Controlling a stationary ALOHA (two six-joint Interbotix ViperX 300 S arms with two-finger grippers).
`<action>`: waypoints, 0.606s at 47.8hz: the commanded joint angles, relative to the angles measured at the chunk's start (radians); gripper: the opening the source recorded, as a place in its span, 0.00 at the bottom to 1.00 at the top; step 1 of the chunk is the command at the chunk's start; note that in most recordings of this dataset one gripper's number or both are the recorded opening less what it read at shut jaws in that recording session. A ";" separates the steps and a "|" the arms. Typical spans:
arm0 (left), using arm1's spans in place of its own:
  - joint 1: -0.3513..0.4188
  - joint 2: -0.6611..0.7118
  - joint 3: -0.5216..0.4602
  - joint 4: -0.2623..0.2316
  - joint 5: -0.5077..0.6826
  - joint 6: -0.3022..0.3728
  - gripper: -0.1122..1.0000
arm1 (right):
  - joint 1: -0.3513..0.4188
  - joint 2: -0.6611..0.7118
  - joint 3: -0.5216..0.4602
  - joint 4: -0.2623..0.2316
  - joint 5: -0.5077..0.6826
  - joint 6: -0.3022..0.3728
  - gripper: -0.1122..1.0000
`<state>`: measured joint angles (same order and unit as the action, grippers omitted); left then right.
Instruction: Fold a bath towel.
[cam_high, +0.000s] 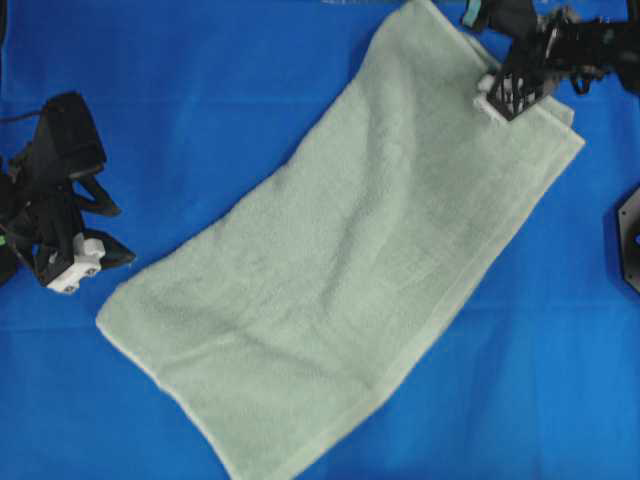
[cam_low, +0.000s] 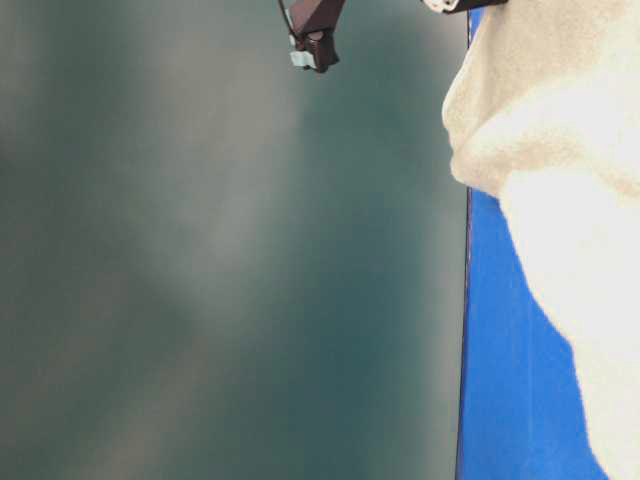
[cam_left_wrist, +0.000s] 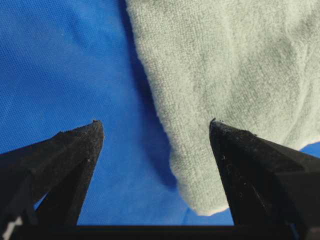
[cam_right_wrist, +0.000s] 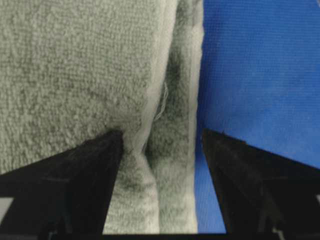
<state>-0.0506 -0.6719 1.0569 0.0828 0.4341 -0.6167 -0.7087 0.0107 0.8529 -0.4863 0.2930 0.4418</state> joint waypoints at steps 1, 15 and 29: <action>0.005 0.003 -0.021 0.003 -0.009 0.000 0.83 | -0.023 0.048 0.005 -0.005 -0.014 -0.003 0.69; 0.005 0.006 -0.025 0.003 -0.012 0.000 0.83 | -0.023 0.052 0.017 -0.005 0.011 -0.017 0.30; 0.005 0.006 -0.025 0.003 -0.014 0.000 0.83 | -0.044 -0.086 0.054 -0.005 0.133 -0.002 0.22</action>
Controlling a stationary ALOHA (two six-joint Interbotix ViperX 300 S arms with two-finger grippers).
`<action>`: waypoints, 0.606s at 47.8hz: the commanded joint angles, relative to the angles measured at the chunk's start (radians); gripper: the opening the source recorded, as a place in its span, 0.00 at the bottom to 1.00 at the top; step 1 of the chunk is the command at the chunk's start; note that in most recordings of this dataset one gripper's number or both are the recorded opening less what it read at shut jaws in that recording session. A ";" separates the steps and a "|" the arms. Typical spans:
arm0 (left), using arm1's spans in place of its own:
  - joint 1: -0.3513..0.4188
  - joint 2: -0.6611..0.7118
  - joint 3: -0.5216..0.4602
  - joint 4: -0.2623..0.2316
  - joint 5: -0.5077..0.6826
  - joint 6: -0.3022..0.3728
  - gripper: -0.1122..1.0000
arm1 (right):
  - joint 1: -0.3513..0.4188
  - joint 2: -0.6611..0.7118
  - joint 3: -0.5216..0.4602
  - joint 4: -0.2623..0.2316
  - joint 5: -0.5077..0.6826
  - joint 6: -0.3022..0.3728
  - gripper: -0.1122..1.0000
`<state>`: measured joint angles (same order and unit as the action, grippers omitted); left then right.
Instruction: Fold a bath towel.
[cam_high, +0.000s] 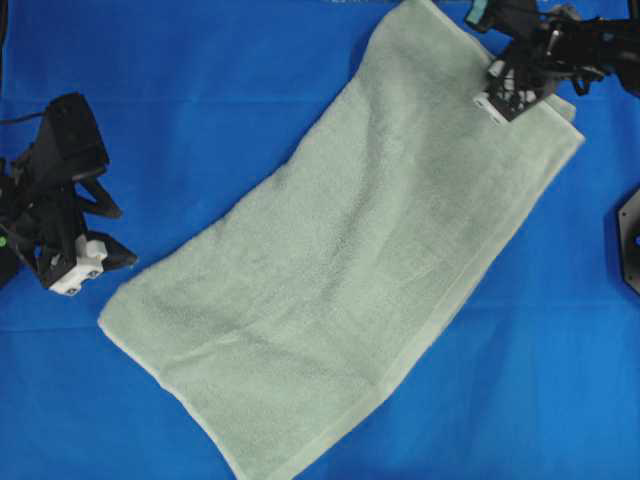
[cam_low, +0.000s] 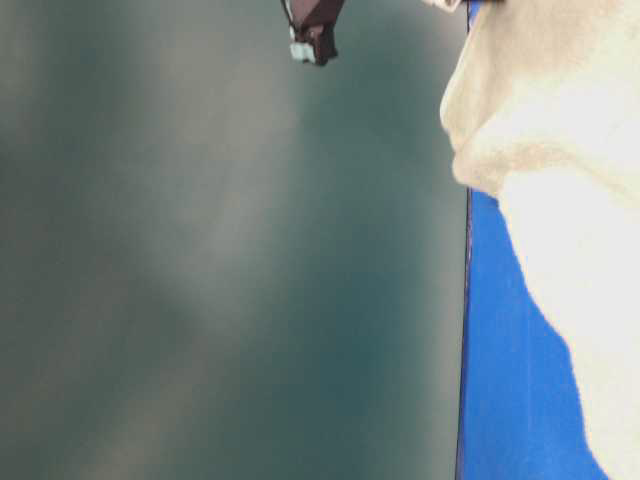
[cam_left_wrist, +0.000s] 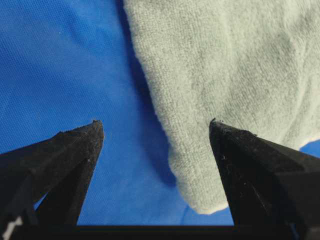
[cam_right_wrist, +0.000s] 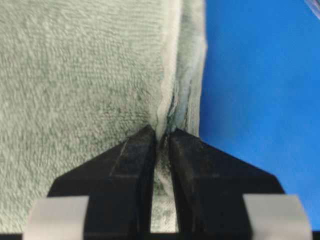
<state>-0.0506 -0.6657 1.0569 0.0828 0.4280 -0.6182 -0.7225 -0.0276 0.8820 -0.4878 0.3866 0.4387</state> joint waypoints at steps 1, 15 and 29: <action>0.005 0.000 -0.025 0.003 -0.006 0.000 0.83 | -0.034 -0.060 0.028 -0.003 0.043 0.003 0.22; 0.005 0.002 -0.025 0.003 -0.008 0.000 0.83 | -0.032 -0.176 0.037 0.017 0.084 0.020 0.22; 0.006 0.005 -0.031 0.003 -0.008 -0.002 0.83 | 0.204 -0.235 -0.046 0.155 0.160 0.043 0.22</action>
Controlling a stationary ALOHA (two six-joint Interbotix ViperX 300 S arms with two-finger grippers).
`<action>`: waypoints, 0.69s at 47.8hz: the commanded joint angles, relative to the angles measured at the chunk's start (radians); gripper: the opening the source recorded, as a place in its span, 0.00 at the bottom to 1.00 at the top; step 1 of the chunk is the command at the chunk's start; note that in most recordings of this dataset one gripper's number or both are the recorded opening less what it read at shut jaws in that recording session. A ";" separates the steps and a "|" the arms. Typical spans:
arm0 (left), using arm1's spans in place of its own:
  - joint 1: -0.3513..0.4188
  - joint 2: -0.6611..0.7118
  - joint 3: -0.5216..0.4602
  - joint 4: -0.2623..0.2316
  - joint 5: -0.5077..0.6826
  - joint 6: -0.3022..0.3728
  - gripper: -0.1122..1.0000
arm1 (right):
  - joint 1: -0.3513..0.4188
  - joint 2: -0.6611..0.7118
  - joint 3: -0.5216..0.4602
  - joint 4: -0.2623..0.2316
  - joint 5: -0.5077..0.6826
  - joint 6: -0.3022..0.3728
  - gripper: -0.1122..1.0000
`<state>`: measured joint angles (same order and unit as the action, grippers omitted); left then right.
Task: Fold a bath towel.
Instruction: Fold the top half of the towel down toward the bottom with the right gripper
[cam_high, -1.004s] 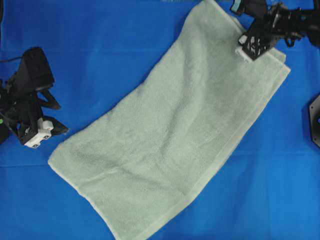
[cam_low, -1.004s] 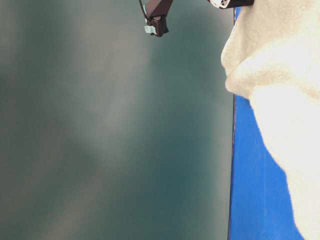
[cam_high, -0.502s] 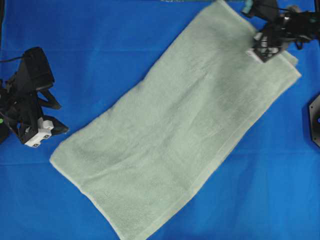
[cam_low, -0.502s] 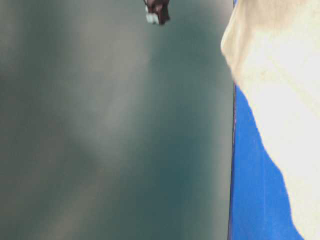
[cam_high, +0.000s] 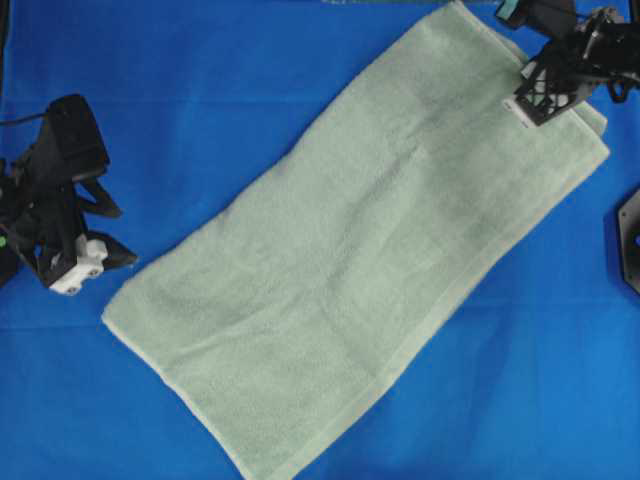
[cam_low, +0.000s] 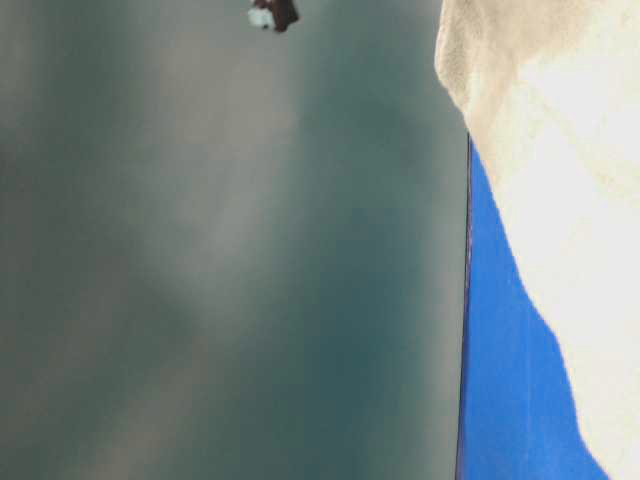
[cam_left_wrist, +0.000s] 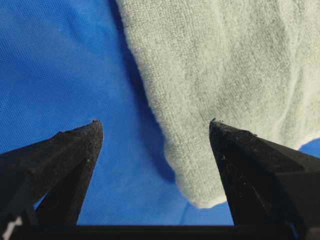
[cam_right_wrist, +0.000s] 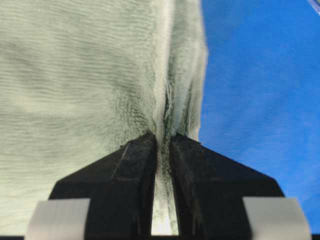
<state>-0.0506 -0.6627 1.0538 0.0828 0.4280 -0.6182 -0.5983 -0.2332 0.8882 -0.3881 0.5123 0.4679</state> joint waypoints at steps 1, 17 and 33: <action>0.005 0.005 -0.028 0.003 -0.008 -0.002 0.83 | 0.107 -0.032 -0.066 0.072 0.049 0.020 0.22; 0.005 0.020 -0.032 0.003 -0.028 0.002 0.83 | 0.571 0.112 -0.299 0.107 0.132 0.241 0.22; 0.005 0.021 -0.034 0.003 -0.057 0.041 0.83 | 0.758 0.397 -0.583 0.055 0.133 0.356 0.22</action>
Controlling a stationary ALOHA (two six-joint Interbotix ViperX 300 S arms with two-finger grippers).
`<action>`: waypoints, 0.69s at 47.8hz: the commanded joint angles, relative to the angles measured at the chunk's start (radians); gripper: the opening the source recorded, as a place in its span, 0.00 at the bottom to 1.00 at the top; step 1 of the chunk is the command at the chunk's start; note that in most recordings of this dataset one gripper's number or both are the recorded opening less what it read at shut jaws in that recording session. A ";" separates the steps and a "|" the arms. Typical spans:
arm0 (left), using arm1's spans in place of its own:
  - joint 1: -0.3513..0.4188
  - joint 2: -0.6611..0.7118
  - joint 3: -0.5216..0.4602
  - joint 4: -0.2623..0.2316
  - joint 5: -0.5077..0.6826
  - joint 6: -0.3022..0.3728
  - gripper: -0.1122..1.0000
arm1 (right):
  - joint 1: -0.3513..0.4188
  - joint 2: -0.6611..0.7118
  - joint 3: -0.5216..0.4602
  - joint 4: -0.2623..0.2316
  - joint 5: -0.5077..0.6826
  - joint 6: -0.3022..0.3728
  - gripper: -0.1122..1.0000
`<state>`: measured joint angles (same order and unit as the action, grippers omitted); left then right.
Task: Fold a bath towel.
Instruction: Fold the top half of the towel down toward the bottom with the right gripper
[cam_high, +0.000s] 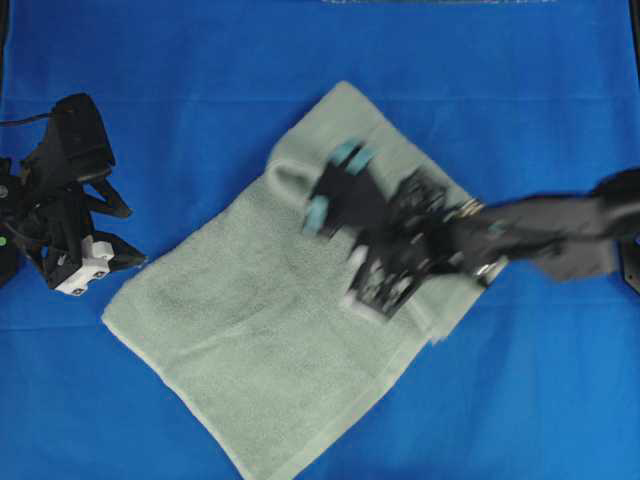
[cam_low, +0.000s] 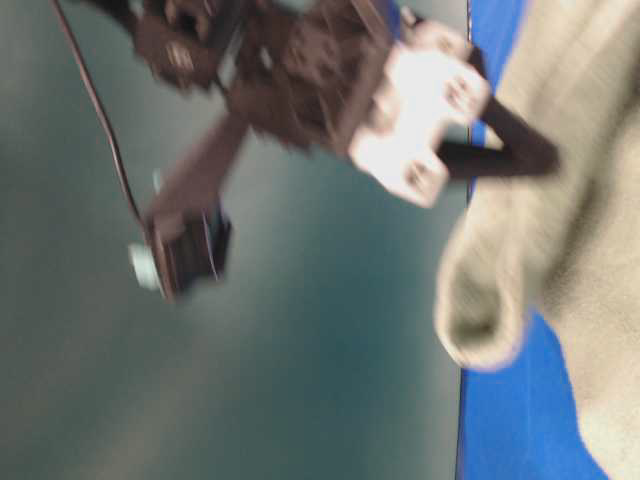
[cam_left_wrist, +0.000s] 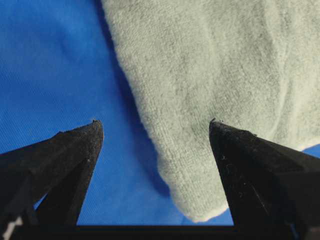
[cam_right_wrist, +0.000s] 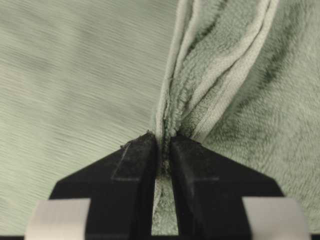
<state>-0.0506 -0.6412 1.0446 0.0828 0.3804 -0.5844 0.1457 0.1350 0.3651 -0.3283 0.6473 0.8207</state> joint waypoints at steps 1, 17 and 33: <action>0.005 0.000 -0.025 0.003 -0.011 0.009 0.83 | 0.015 0.041 -0.067 -0.005 -0.002 0.003 0.22; 0.005 0.002 -0.023 0.003 -0.015 0.021 0.83 | -0.002 0.097 -0.091 -0.005 -0.011 0.023 0.22; -0.026 0.002 -0.025 0.003 -0.020 0.086 0.83 | -0.003 0.097 -0.083 -0.003 -0.020 0.028 0.31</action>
<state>-0.0675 -0.6397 1.0431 0.0828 0.3712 -0.5108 0.1442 0.2531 0.2915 -0.3298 0.6289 0.8468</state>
